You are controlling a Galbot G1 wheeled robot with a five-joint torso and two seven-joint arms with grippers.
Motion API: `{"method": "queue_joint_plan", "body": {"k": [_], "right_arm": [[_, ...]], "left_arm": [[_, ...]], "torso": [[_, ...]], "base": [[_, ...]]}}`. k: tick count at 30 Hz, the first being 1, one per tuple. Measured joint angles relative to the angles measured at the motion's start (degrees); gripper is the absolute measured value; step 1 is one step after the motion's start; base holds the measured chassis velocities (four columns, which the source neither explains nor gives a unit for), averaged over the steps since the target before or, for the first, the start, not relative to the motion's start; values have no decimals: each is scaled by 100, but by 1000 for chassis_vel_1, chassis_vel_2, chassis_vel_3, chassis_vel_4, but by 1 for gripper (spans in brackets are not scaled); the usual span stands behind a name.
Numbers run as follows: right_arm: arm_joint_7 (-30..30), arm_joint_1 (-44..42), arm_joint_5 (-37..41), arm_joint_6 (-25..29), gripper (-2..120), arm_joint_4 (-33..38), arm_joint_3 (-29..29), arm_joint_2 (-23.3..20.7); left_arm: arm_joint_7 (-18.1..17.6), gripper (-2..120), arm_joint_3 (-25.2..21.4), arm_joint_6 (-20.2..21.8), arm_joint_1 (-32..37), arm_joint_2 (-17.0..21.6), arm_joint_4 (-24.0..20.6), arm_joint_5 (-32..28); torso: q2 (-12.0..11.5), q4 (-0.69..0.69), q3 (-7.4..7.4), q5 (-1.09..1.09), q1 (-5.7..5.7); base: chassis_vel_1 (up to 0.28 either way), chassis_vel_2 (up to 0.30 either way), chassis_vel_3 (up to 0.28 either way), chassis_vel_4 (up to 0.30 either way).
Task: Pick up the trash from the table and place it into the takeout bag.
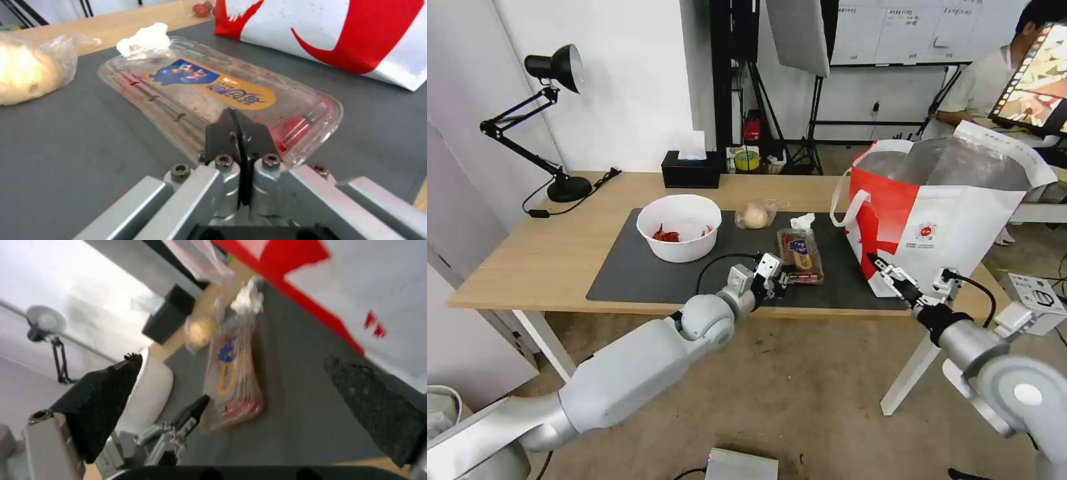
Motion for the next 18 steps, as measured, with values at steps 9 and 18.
{"method": "queue_joint_plan", "body": {"k": [9,18], "right_arm": [[202,837,60,-381,100,-580,-428,-9],[285,1673,4,-594,100,-1097,-972,169]], "left_arm": [[-48,0,50,-2,-64,12,-17,-69],[-48,0,51,-10,-33,63,-31,-73]], "torso": [[0,0,0,0,0],[0,1,0,-2,0]], "base": [[0,0,0,0],[0,0,0,0]]}}
